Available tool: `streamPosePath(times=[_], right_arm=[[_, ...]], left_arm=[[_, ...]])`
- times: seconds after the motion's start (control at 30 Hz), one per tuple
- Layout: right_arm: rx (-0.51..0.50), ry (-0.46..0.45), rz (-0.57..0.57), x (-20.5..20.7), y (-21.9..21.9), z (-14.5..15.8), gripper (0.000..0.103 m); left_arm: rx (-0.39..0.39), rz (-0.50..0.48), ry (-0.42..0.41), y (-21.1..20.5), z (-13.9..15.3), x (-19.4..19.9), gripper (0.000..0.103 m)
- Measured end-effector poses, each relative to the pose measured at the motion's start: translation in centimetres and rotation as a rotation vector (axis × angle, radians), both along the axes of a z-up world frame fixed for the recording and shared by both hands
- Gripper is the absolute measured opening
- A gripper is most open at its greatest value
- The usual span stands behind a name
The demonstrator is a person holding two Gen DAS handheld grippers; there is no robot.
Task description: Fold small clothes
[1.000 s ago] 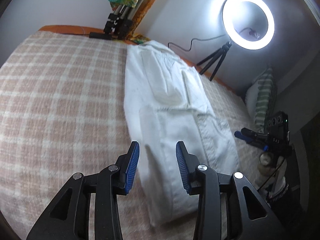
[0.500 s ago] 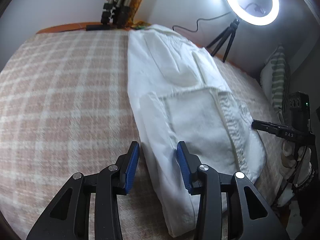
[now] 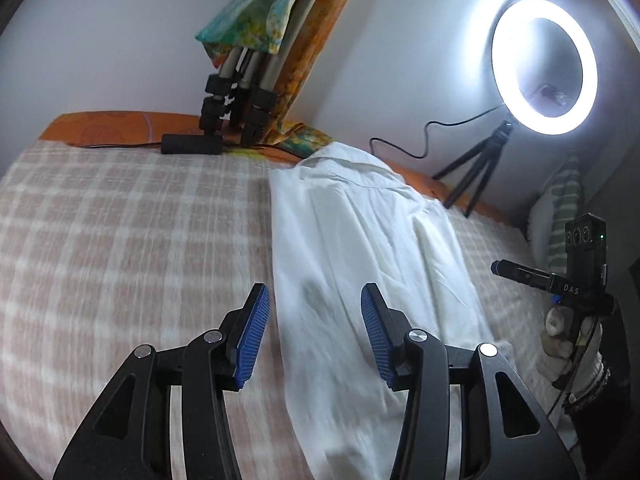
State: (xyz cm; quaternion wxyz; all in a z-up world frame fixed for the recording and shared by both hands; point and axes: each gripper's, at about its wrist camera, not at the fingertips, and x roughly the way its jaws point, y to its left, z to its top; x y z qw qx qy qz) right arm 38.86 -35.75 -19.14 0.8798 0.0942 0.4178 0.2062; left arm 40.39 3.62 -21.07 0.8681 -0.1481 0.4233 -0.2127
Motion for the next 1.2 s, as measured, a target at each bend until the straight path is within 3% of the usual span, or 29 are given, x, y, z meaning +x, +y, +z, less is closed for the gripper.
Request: streamPosePath(times=[0.2, 0.33, 0.47, 0.53, 0.6, 0.67, 0.83, 0.87, 0.93, 1.0, 1.1, 1.17, 1.2], right_arm=[[0.074, 0.027, -0.039, 6.3, -0.8, -1.9, 0.047], [0.108, 0.036, -0.057, 9.1, -1.2, -2.9, 0.047], [0.158, 0.052, -0.047, 10.8, -1.1, -3.9, 0.047], [0.172, 0.051, -0.036, 10.9, -0.9, -4.0, 0.038], [0.159, 0.065, -0.020, 11.2, -0.4, -4.1, 0.010], [0.109, 0.067, -0.034, 11.4, 0.0, -4.2, 0.000], [0.076, 0.055, -0.053, 11.4, 0.2, -4.2, 0.000], [0.077, 0.055, -0.042, 11.3, 0.3, -4.1, 0.005], [0.085, 0.061, -0.039, 11.5, 0.2, -3.9, 0.009], [0.111, 0.052, -0.058, 11.6, -0.3, -3.8, 0.030], [0.158, 0.060, -0.071, 12.0, -0.7, -4.0, 0.030], [0.156, 0.064, -0.063, 12.2, -0.3, -4.1, 0.024], [0.148, 0.066, -0.050, 12.3, 0.1, -4.2, 0.013]], left_arm=[[-0.042, 0.025, 0.071, -0.4, -2.6, 4.8, 0.046], [-0.152, 0.020, 0.092, 0.0, -3.8, 6.5, 0.046], [-0.257, 0.014, 0.106, 0.4, -4.5, 7.8, 0.038], [-0.235, 0.006, 0.112, -0.2, -4.6, 8.2, 0.007], [-0.192, 0.020, 0.057, -0.9, -4.6, 8.3, 0.004], [-0.138, 0.044, 0.014, -1.1, -4.1, 7.7, 0.002], [-0.142, 0.058, -0.015, -0.5, -3.7, 7.2, 0.002], [-0.148, 0.051, -0.018, -0.3, -3.6, 7.2, 0.002], [-0.144, 0.056, -0.010, -0.1, -3.4, 7.6, 0.016], [-0.155, 0.076, -0.020, 0.0, -3.3, 8.0, 0.036], [-0.171, 0.054, 0.009, -0.4, -3.5, 9.2, 0.036], [-0.179, 0.032, 0.033, -1.0, -3.9, 9.9, 0.025], [-0.167, 0.019, 0.031, -1.3, -3.9, 10.0, 0.001]])
